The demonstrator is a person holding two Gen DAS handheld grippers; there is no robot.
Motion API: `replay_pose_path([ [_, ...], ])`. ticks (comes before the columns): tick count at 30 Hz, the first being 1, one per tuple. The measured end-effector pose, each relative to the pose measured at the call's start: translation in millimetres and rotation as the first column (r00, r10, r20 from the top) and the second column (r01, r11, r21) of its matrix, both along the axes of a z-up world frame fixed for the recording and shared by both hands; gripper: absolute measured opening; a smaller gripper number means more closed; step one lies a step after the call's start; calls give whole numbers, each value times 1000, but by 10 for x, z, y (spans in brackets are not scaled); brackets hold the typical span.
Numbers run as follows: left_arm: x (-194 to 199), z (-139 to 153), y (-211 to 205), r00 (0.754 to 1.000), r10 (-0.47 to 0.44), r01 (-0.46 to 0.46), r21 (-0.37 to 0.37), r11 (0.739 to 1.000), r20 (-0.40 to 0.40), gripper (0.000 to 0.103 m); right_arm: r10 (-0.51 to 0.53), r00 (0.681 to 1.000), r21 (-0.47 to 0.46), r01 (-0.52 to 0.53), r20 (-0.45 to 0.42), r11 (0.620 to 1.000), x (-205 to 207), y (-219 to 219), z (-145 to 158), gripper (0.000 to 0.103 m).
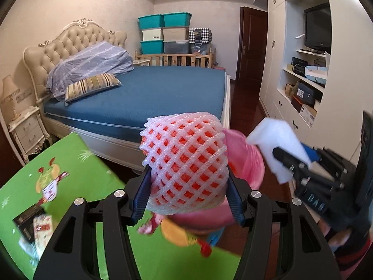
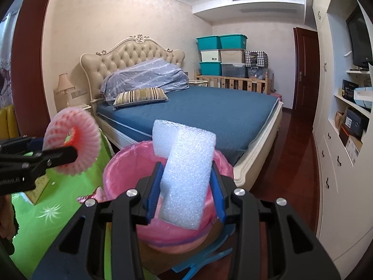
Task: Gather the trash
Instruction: 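Open both tools to drop the foam block and fruit net into the wastebasket, then move both tools back over the remaining trash on the table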
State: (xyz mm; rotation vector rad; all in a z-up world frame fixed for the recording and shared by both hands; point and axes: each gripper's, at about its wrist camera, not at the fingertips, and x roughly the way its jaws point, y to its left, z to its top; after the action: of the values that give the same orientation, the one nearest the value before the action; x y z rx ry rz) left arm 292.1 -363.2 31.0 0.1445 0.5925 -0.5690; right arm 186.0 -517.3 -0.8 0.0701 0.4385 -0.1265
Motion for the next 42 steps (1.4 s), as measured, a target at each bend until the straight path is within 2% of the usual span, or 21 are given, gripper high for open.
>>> replay_pose_path([
  [6, 400, 30, -272, 999, 8, -9, -17, 1000, -39, 57, 24, 1000, 7, -24, -13, 1000, 265, -76, -86, 40],
  [7, 463, 24, -311, 999, 7, -8, -17, 1000, -46, 58, 34, 999, 7, -34, -12, 999, 294, -83, -108, 48],
  [8, 510, 17, -339, 999, 6, -6, -15, 1000, -50, 63, 49, 999, 6, -49, -13, 999, 339, -84, -150, 58],
  [9, 570, 7, -374, 999, 9, -9, -6, 1000, -52, 74, 58, 998, 2, -58, -11, 998, 348, -68, -179, 79],
  [10, 613, 1, -378, 999, 32, -32, 2, 999, -42, 80, 68, 998, -5, -68, -4, 998, 347, -63, -206, 87],
  [11, 632, 5, -346, 998, 51, -51, -3, 999, -30, 85, 77, 997, -15, -77, 1, 997, 341, -55, -238, 86],
  [15, 625, -8, -137, 995, 91, -92, -23, 996, -29, 94, 64, 998, -16, -64, 11, 998, 221, -66, -250, 86],
  [18, 550, -11, 93, 992, 127, -127, -7, 992, -15, 94, 57, 998, 1, -57, 41, 998, 49, -93, -188, 87],
  [22, 253, -3, 400, 982, 182, -185, 46, 982, 54, 94, 63, 996, 14, -64, 69, 998, -135, -54, -74, 89],
  [25, -48, 52, 704, 968, 218, -226, 55, 973, 123, 95, 89, 993, -2, -89, 82, 996, -229, 83, -14, 89],
  [31, -461, -5, 1331, 942, 298, -309, 54, 949, 155, 95, 120, 991, 17, -121, 60, 992, -254, 435, -21, 89],
  [37, -805, -156, 2168, 880, 429, -452, 83, 888, 205, 95, 181, 983, 78, -181, 6, 980, -126, 940, -108, 89],
  [40, -905, -241, 2611, 843, 510, -527, 74, 847, 170, 95, 232, 973, 85, -230, -14, 969, -65, 1278, -145, 89],
  [42, -967, -294, 2894, 806, 570, -586, 78, 807, 161, 95, 263, 964, 84, -260, -29, 962, -24, 1523, -163, 90],
])
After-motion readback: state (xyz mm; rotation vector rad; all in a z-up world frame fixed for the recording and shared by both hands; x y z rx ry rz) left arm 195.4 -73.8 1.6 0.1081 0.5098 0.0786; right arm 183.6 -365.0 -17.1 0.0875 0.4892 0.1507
